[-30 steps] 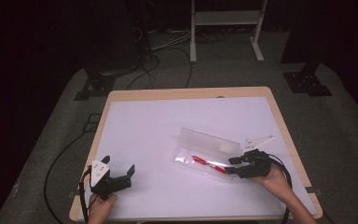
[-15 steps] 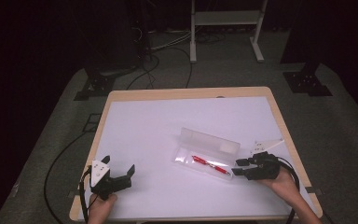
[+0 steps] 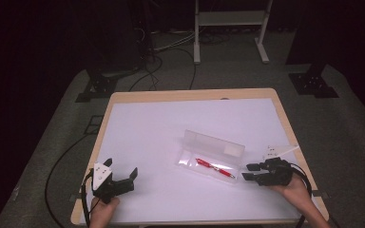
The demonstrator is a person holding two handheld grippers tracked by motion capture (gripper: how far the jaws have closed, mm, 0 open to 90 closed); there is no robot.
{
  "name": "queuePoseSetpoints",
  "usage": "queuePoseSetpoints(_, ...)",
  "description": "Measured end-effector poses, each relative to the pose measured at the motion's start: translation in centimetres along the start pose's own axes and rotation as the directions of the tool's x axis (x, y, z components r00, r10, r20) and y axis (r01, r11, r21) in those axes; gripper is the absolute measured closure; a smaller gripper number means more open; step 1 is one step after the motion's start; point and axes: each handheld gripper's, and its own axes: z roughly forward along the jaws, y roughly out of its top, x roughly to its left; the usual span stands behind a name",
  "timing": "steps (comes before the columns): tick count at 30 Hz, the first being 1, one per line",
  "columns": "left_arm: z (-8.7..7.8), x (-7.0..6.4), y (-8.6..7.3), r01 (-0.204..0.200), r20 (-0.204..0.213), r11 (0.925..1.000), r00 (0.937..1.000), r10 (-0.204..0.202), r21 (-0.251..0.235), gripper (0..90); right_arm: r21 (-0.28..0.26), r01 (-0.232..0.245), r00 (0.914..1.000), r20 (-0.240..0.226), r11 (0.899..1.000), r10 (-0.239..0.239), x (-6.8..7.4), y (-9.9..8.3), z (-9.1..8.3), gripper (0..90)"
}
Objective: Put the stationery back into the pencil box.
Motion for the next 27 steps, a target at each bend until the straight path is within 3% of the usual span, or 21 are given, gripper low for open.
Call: queuePoseSetpoints(27, 0.0, -0.1, 0.0, 0.000, -0.002, 1.0000, 1.0000, 0.000, 0.001, 0.0, -0.023, -0.075, 0.9962, 0.044, 0.997, 0.076, -1.1, -3.5, -1.8, 50.4)
